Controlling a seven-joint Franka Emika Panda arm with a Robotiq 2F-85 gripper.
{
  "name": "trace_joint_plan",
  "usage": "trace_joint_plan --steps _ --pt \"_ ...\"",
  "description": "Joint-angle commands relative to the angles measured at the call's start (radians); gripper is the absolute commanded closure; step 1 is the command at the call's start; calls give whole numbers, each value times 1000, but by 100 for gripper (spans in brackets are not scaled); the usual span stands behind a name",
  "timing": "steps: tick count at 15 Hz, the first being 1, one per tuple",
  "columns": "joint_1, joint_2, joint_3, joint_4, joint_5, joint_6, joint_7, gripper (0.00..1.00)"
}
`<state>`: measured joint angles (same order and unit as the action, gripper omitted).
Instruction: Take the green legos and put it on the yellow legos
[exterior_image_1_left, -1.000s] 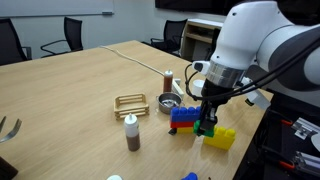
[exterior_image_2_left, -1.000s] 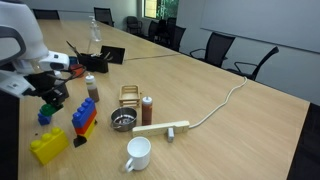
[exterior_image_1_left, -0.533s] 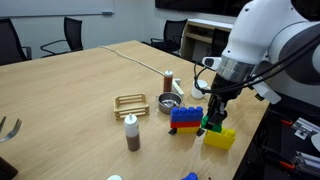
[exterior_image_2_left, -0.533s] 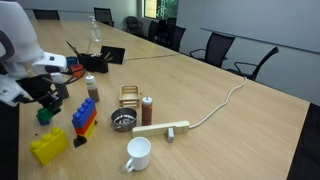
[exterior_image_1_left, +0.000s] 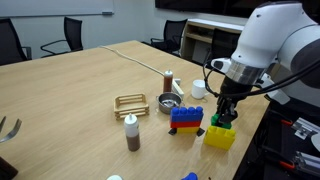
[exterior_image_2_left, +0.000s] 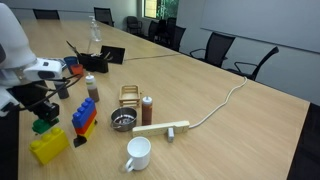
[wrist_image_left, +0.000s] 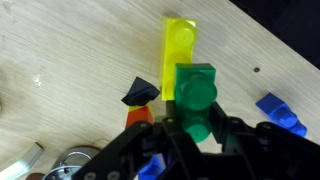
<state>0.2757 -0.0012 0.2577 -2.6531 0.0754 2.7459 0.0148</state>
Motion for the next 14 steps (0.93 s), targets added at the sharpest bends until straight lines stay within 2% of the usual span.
trace_joint_plan --steps 1,7,14 --pt "-10 -22 -5 -18 -95 -24 59 90" --pt "-4 19 -3 -6 -123 -2 70 90" --pt "0 74 1 7 -100 75 54 90"
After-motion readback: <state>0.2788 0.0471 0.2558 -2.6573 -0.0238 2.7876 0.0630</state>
